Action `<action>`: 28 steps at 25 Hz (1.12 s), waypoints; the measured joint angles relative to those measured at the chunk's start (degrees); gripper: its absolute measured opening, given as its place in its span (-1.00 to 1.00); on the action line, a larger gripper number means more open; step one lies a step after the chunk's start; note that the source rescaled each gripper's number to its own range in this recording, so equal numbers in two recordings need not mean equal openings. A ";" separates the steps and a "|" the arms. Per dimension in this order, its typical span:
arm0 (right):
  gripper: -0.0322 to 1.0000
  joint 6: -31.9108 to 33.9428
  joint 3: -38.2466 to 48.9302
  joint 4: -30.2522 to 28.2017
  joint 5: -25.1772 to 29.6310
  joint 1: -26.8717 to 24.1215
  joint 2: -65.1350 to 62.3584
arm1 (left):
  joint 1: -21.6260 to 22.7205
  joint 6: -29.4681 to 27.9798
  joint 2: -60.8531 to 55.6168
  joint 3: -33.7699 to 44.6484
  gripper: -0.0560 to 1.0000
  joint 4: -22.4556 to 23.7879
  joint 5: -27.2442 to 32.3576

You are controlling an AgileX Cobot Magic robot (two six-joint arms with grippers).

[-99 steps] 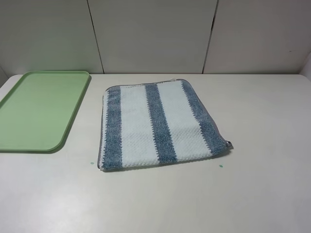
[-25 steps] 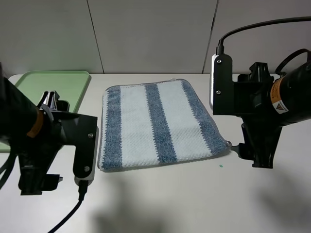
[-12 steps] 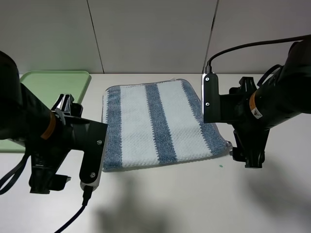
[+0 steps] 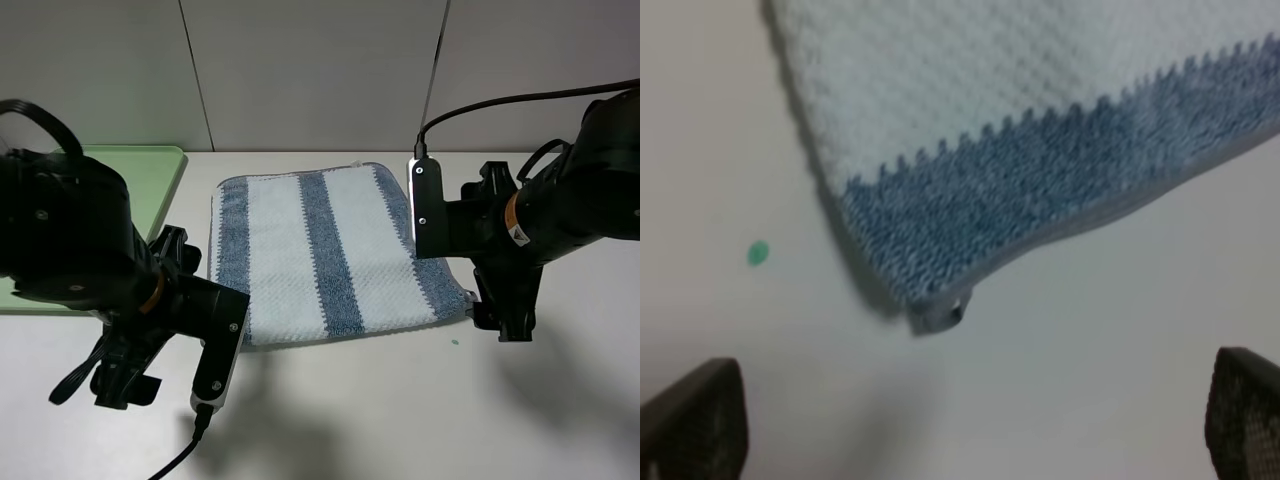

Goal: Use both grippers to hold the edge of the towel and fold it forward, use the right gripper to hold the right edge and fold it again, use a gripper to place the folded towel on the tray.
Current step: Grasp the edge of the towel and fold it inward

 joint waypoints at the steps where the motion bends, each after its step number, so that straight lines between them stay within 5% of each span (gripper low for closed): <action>1: 1.00 0.00 0.00 -0.07 -0.40 0.00 0.00 | 0.00 0.08 0.52 0.00 0.98 0.26 -0.42; 8: 1.00 0.00 0.00 -0.07 -1.35 0.00 0.00 | 0.00 1.48 5.53 -0.06 0.98 4.46 -7.64; 16: 1.00 0.00 0.00 0.04 -1.35 0.00 0.00 | 0.00 1.53 10.73 -0.08 0.98 13.17 -9.29; 28: 1.00 0.00 0.00 0.26 -2.98 0.00 0.00 | 0.00 -0.23 12.90 -0.33 0.92 14.90 -15.71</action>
